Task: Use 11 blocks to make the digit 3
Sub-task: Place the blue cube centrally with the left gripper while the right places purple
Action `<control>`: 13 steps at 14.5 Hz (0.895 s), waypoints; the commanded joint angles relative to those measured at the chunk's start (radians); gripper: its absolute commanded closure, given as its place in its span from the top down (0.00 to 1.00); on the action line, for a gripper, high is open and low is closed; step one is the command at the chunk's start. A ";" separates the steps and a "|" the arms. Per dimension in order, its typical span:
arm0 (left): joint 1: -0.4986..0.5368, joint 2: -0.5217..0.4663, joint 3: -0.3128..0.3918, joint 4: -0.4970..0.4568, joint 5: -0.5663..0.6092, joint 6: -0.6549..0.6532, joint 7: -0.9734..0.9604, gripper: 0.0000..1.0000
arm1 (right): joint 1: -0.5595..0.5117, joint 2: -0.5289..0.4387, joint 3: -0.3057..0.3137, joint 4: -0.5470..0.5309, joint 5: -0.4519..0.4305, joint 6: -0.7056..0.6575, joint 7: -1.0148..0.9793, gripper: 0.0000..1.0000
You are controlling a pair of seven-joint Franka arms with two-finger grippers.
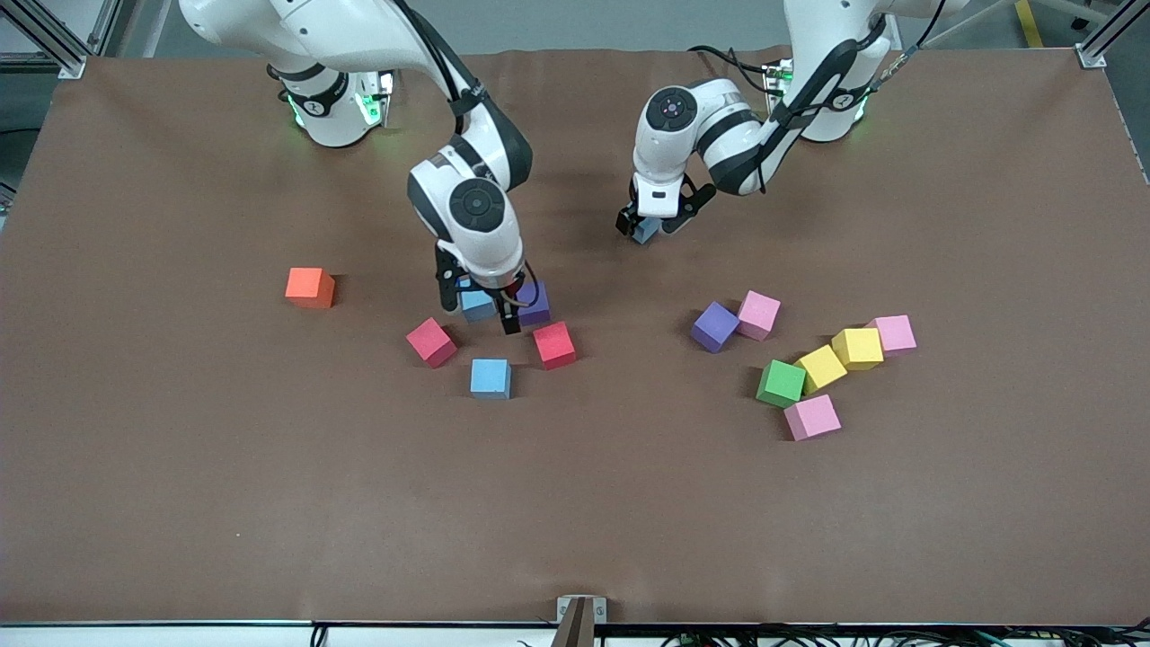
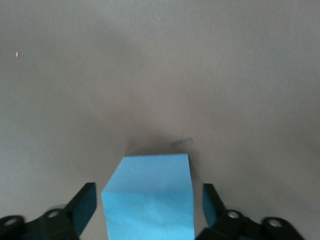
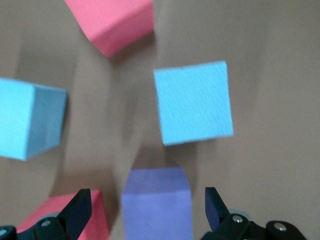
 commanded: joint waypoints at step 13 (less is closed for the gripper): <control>-0.143 0.212 0.001 0.320 0.322 -0.197 0.158 0.42 | 0.044 0.074 -0.012 0.009 0.008 0.090 0.056 0.32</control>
